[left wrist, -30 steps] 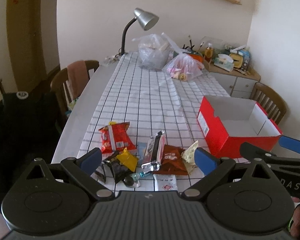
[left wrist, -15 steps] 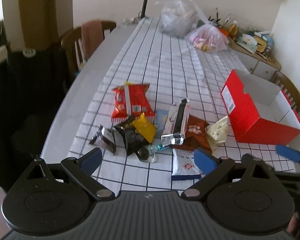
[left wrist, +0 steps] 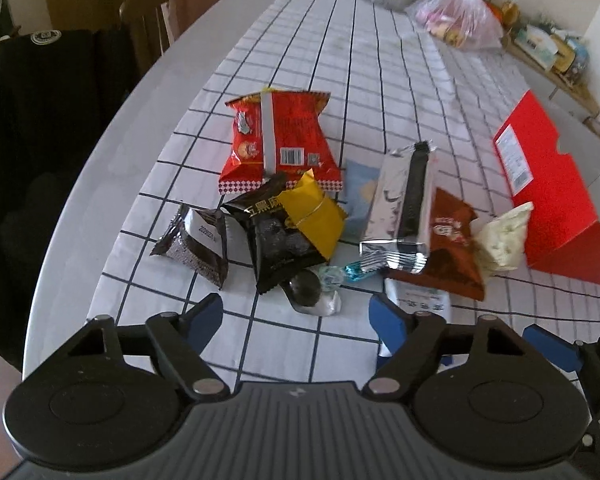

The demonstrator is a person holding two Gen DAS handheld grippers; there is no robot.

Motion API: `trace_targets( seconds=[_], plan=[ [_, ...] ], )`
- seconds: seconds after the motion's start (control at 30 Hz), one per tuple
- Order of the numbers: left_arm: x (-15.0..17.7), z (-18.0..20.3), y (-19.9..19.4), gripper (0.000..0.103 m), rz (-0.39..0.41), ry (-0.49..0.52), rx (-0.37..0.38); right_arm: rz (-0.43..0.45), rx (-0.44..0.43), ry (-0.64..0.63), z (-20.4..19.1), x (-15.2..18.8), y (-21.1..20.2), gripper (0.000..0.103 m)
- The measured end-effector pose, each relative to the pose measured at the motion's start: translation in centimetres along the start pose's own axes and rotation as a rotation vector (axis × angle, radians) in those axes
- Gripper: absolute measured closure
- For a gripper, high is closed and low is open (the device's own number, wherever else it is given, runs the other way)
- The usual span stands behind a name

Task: Organize snacks
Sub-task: 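Lower the right tool onto the white-and-blue packet and close it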

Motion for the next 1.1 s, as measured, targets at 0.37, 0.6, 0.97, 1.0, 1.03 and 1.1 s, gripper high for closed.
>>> trace_targets(
  seconds=[0.37, 0.6, 0.97, 1.0, 1.03, 1.1],
  plan=[
    [0.0, 0.1, 3.4, 0.049, -0.08, 0.008, 0.064, -0.047, -0.023, -0.003, -1.0, -0.1, 3.0, 0.031],
    [-0.3, -0.4, 4.1, 0.051, -0.081, -0.011, 0.074, -0.072, -0.027, 0.039, -0.8, -0.2, 4.2, 0.032],
    [-0.6, -1.4, 4.1, 0.068, -0.069, -0.044, 0.087, -0.098, 0.003, 0.047, -1.5, -0.2, 5.4, 0.037],
    [-0.6, -1.4, 4.1, 0.069, -0.068, -0.044, 0.09, -0.101, 0.009, 0.048, -1.5, -0.2, 5.5, 0.037],
    [-0.6, -1.3, 4.1, 0.072, -0.067, -0.042, 0.097, -0.1, 0.016, 0.047, -1.5, -0.2, 5.6, 0.039],
    [-0.6, -1.2, 4.0, 0.076, -0.064, -0.039, 0.105, -0.098, 0.028, 0.049, -1.5, -0.2, 5.5, 0.044]
  ],
)
Point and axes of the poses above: each gripper's, at about its wrist camera, not at the fingertips, and y roughly the way its jaws point, z to its right, x to its underside, the point moved 9 cm from there along y, roughly the way its jaws point, and after that the axes turned 11 degrees about y, right-handed, at the moved point
